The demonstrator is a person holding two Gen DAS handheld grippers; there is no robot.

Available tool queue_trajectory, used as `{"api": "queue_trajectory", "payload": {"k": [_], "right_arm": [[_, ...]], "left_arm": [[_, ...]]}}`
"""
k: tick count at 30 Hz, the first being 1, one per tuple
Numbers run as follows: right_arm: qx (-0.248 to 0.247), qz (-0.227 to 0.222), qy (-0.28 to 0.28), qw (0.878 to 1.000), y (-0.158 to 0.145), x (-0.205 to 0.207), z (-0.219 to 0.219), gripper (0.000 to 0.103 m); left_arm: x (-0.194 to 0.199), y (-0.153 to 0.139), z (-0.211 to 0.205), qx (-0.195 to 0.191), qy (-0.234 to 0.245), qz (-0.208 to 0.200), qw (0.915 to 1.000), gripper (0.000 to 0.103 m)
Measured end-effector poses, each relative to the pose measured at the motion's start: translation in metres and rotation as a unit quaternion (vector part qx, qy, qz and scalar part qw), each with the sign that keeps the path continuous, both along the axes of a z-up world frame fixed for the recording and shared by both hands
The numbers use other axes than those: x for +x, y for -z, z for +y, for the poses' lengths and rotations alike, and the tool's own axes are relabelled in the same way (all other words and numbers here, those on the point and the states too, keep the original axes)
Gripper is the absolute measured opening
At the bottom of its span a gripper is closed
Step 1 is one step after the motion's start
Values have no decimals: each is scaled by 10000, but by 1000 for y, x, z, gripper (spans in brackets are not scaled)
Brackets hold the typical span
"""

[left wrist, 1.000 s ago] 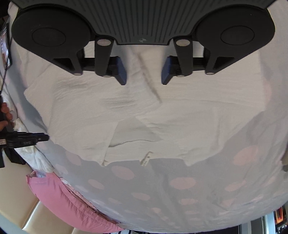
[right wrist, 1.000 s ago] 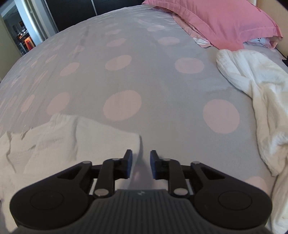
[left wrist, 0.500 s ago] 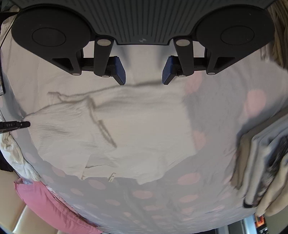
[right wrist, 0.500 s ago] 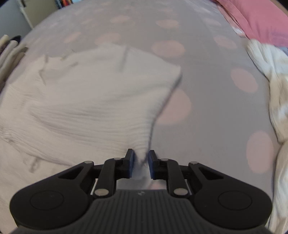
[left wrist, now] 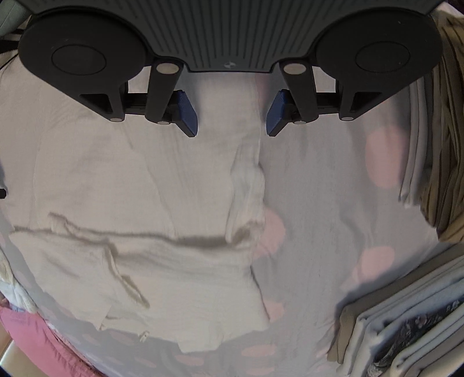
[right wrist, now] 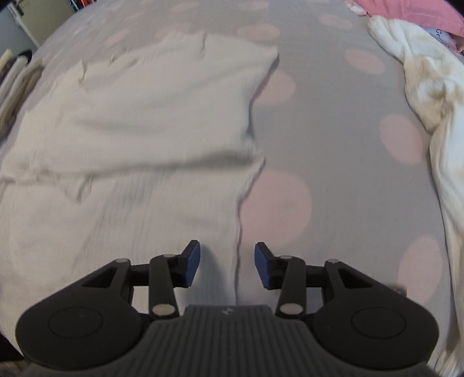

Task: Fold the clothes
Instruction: 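Grasp the shirt side with the right gripper, fold it inward, release, then grasp the shirt hem with the left gripper while the right gripper grasps it too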

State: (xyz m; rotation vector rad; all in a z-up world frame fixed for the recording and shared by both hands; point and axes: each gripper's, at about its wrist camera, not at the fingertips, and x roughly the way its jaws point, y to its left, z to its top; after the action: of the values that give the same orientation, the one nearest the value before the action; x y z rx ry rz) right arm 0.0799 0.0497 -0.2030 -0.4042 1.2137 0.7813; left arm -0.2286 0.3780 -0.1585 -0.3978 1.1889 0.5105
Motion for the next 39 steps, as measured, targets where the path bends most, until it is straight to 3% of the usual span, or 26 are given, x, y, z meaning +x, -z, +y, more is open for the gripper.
{"api": "queue_trajectory", "payload": {"k": [3,6,9,14,16,18,19,20,21,28,34,37,39], "right_arm": [[-68,-128,-114,9998,6,-25,-17,54],[-100,-165,-97,9998,5,-46,-29,55],[-100,-37,-6,9999,6,-69,-40,56],[-290,-323,-309,9986,10,-121,-51,56],[-275,-497,-297,9979,8,-132,-54,36],[-238,-590,-283,9976,5,-138,-56,21],[-199,-590,-258,9977,4,-138,-57,15],[-172,-604,-232,9978,3,-137,-57,13],[-149,-639,-223,9976,1,-136,-56,11],[372,-1526,-264,9872,-34,-131,-42,8],[567,-2120,-194,9754,-46,-122,-25,8],[600,-2245,-214,9724,-42,-115,-18,9],[469,-2198,-334,9738,-32,-114,-12,11]], "left_arm": [[-16,6,-9,-6,-127,54,9999,51],[-31,16,-16,-117,-316,164,9993,51],[-40,23,-27,-66,-272,245,9993,52],[-47,21,-42,8,-165,190,9997,53],[-49,20,-48,-3,-132,164,9998,44],[-51,19,-53,-14,-98,137,9999,19],[-52,18,-56,-20,-81,124,9999,15],[-52,17,-58,40,-57,104,9999,5],[-53,12,-57,98,-97,22,9999,1],[-63,-29,-36,452,-579,-821,9939,0],[-59,-64,-19,1202,-864,-1625,9755,0],[-48,-61,-17,1460,-782,-1652,9723,0],[-38,-51,-22,1574,-624,-1437,9750,3]]}}
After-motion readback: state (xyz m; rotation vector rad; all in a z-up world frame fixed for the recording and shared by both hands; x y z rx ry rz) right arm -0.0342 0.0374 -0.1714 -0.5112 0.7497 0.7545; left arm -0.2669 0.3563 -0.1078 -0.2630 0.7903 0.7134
